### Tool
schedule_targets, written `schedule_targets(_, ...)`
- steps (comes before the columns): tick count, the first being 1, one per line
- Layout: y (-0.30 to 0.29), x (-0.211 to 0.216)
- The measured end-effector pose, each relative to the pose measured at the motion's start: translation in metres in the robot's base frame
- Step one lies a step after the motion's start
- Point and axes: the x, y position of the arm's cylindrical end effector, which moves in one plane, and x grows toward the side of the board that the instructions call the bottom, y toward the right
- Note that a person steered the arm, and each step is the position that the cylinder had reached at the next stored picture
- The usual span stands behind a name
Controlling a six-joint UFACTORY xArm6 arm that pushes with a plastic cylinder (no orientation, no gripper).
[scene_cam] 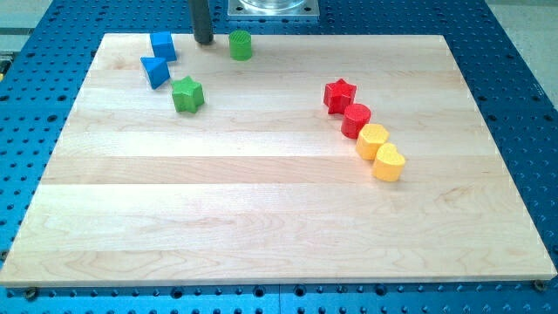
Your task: Move the green circle diagonally bottom right to the blue cube
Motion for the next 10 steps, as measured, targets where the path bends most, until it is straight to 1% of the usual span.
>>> schedule_targets(1,0.008,-0.001)
schedule_targets(2,0.079,0.001)
schedule_targets(4,0.088,0.006)
schedule_targets(7,0.078,0.008)
schedule_targets(8,0.079,0.024)
schedule_targets(9,0.079,0.072)
schedule_targets(10,0.079,0.085)
